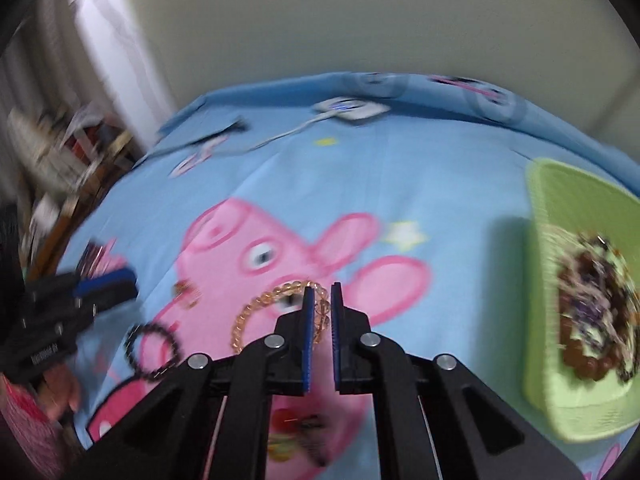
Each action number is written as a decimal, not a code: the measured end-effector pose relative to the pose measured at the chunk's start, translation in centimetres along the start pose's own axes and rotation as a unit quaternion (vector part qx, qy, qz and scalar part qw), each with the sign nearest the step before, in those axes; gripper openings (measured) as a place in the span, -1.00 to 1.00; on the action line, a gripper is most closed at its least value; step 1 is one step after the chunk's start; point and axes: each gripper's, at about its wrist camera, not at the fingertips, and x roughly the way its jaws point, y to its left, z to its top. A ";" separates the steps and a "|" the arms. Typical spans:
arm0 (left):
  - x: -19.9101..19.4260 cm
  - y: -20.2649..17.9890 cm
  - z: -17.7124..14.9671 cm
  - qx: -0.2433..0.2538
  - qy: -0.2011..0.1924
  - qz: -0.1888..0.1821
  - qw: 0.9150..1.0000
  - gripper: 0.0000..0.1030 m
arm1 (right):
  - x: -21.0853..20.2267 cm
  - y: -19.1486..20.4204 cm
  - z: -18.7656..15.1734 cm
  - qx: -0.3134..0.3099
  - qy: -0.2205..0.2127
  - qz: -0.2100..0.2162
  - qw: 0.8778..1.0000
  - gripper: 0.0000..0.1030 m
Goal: Organize jewelry
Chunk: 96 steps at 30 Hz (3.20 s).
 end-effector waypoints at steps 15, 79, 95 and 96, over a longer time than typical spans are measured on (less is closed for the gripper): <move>4.1 -1.0 0.5 0.037 0.033 0.004 0.999 -0.92 | -5.2 3.2 -8.1 -0.115 -0.025 0.044 0.992 -0.62; -0.7 -6.6 0.6 0.018 -0.015 0.014 1.000 -0.57 | -12.4 -9.0 -7.2 0.017 -0.168 0.124 0.978 -0.42; 1.5 -10.5 -3.5 0.067 0.035 -0.064 0.995 -0.57 | -5.1 -0.1 -7.8 -0.122 -0.026 0.082 0.989 -0.46; 1.6 -10.5 -3.5 0.068 0.035 -0.061 0.995 -0.57 | -4.8 0.1 -7.7 -0.127 -0.022 0.079 0.989 -0.46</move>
